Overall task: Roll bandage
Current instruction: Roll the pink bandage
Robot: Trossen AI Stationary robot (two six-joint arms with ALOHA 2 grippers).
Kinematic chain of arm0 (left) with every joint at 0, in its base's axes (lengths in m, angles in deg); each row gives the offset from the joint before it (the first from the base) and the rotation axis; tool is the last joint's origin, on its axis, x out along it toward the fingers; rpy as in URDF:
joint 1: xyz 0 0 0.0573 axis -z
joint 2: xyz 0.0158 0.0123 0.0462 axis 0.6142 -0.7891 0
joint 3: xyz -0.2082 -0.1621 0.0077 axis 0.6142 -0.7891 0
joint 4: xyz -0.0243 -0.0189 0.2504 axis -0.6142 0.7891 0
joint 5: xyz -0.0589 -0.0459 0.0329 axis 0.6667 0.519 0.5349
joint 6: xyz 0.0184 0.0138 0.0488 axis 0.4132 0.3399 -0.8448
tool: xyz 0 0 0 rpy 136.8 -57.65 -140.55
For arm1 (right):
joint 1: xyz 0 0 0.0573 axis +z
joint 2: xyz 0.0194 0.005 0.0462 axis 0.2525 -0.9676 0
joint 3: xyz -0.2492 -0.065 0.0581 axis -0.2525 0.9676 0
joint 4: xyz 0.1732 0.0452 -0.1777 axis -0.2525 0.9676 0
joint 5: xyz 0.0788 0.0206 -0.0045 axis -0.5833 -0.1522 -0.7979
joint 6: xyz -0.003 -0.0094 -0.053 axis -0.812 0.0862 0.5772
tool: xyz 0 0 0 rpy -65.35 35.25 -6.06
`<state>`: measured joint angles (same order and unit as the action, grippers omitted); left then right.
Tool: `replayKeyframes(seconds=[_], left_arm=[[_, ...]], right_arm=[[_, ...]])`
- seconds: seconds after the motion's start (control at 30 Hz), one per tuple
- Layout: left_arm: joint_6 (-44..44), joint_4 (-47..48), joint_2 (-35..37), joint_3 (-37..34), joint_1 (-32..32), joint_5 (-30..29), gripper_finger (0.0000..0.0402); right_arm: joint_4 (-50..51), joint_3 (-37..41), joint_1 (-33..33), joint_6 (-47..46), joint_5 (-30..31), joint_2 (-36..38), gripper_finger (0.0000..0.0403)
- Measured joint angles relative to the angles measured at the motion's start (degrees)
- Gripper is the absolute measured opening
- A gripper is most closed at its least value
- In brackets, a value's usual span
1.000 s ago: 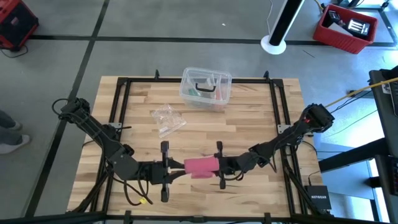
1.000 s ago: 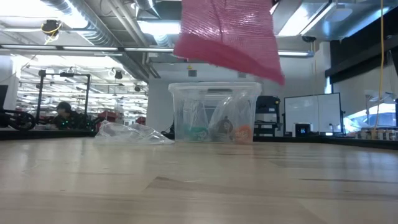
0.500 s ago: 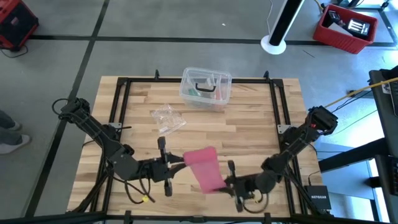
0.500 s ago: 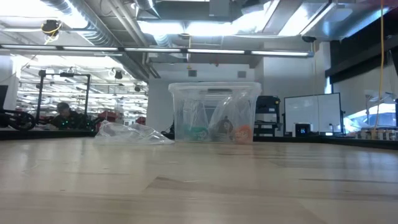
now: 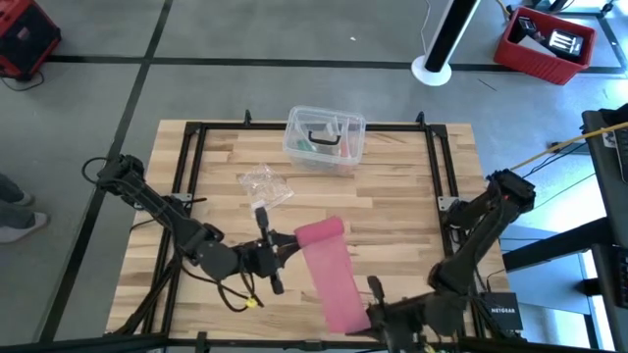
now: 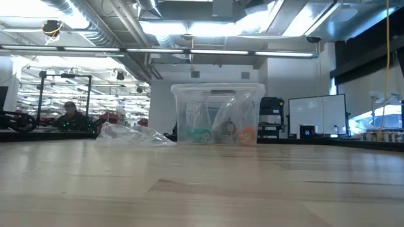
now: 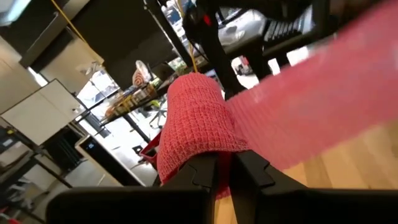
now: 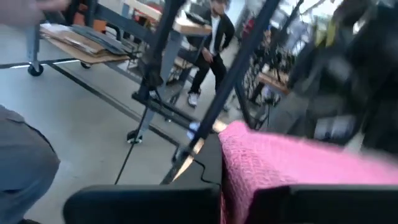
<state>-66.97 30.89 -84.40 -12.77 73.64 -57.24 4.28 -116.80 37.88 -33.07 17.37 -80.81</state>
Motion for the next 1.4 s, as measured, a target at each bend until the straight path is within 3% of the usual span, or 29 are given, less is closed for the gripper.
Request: replayKeyframes(seconds=[0.3, 0.7, 1.0, 1.27, 1.4], left_arm=[[1.6, -0.5, -0.1, -4.7, 0.2, -0.2, 0.0017], [-0.3, 0.5, -7.3, -5.0, 1.2, 0.8, 0.0017], [-0.6, 0.9, -11.0, -4.9, 3.3, 0.5, 0.0017], [-1.1, 1.5, -11.3, -5.1, 4.8, 0.0, 0.0017], [-1.7, 1.1, -11.3, -5.1, 5.5, -0.5, 0.0017]], right_arm=[[2.6, -11.5, -0.3, 8.7, -0.7, 0.0, 0.0002], [4.5, -20.0, -8.4, 4.3, 0.7, 0.2, 0.0002], [17.3, -24.7, -20.0, -11.3, 0.4, 1.7, 0.0008], [33.8, -24.9, -34.3, -34.2, -15.0, 1.6, 0.0003], [40.4, -24.9, -39.6, -40.8, -19.6, 1.5, 0.0011]])
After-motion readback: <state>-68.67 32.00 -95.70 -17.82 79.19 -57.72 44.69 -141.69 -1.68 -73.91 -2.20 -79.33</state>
